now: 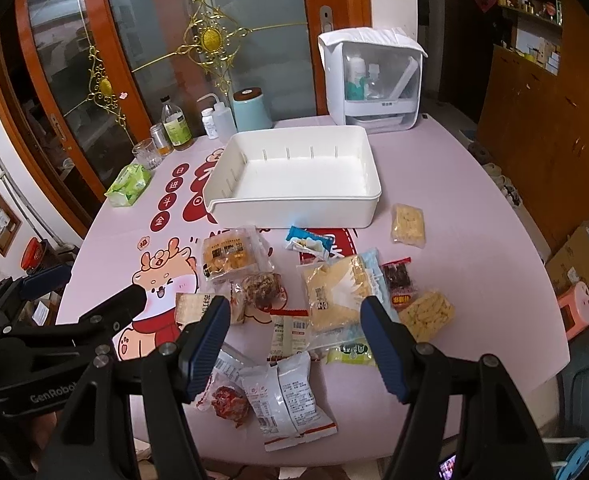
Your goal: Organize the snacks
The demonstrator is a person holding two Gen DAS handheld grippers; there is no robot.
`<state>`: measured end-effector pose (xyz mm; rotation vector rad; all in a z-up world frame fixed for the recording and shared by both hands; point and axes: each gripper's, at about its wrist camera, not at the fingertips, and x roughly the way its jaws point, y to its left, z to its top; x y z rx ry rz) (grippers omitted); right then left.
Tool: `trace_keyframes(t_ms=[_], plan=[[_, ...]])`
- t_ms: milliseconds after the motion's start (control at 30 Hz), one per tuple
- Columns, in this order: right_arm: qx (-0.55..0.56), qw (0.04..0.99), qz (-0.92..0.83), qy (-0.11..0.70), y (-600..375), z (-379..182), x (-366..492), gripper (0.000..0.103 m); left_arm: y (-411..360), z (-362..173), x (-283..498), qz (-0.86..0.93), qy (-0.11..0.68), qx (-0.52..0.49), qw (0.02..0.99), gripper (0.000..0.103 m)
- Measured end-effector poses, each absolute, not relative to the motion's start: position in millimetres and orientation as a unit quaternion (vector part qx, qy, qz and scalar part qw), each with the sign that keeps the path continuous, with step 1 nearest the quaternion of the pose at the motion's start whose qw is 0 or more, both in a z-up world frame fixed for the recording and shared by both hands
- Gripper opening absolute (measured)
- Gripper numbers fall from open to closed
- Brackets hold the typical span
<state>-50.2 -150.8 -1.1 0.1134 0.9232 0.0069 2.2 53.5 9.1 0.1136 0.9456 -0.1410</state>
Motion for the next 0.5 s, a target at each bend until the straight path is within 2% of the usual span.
trace_keyframes(t_ms=[500], plan=[[0.103,0.871,-0.028,0.479,-169,-46,-52,0.068,49,-23,19,-0.105,0.494,0.080,0.859,0.100]])
